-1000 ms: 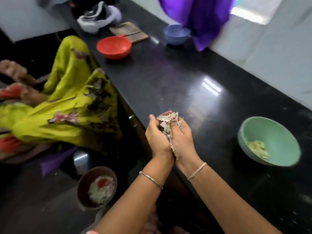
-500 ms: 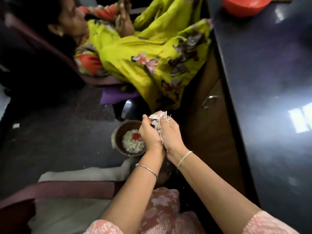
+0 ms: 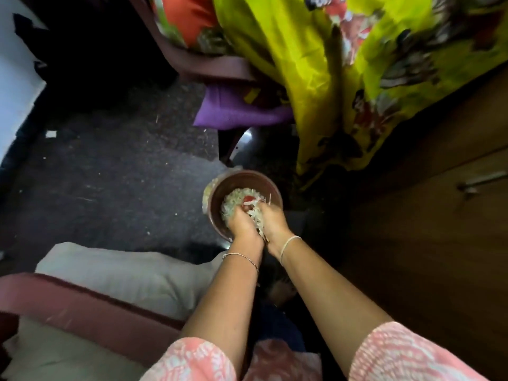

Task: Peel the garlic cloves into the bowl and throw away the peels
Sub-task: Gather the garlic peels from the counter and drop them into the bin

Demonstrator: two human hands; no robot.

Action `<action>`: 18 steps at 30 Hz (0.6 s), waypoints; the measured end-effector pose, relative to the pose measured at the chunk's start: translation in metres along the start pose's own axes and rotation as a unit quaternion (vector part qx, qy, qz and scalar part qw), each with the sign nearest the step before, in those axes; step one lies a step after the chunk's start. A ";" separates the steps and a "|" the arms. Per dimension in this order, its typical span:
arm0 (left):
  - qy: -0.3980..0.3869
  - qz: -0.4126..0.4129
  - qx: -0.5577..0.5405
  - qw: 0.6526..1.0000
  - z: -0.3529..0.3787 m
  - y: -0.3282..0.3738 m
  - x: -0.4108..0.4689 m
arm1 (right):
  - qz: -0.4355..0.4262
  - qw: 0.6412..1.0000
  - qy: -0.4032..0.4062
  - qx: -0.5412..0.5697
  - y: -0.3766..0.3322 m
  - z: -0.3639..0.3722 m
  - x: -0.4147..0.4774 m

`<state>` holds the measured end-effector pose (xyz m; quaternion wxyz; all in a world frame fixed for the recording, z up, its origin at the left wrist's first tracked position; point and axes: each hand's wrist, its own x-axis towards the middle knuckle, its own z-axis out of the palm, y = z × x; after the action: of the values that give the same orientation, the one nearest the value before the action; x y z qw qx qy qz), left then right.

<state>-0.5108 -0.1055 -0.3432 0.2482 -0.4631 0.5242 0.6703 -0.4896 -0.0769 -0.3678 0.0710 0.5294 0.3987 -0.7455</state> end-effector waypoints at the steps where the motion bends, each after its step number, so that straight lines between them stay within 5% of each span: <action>1: -0.009 -0.017 -0.002 1.000 0.002 -0.003 0.015 | 0.021 1.000 0.001 0.022 0.002 0.001 0.015; 11: -0.033 -0.147 0.018 0.988 0.009 -0.020 0.113 | 0.090 0.994 0.065 0.008 0.039 0.004 0.148; 18: -0.003 -0.117 0.011 0.993 0.010 -0.027 0.136 | 0.038 0.994 0.078 -0.061 0.060 0.002 0.176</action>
<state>-0.5531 -0.1084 -0.4750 0.3313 -0.5167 0.4727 0.6323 -0.5351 -0.0628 -0.5470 0.1002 0.5954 0.4268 -0.6732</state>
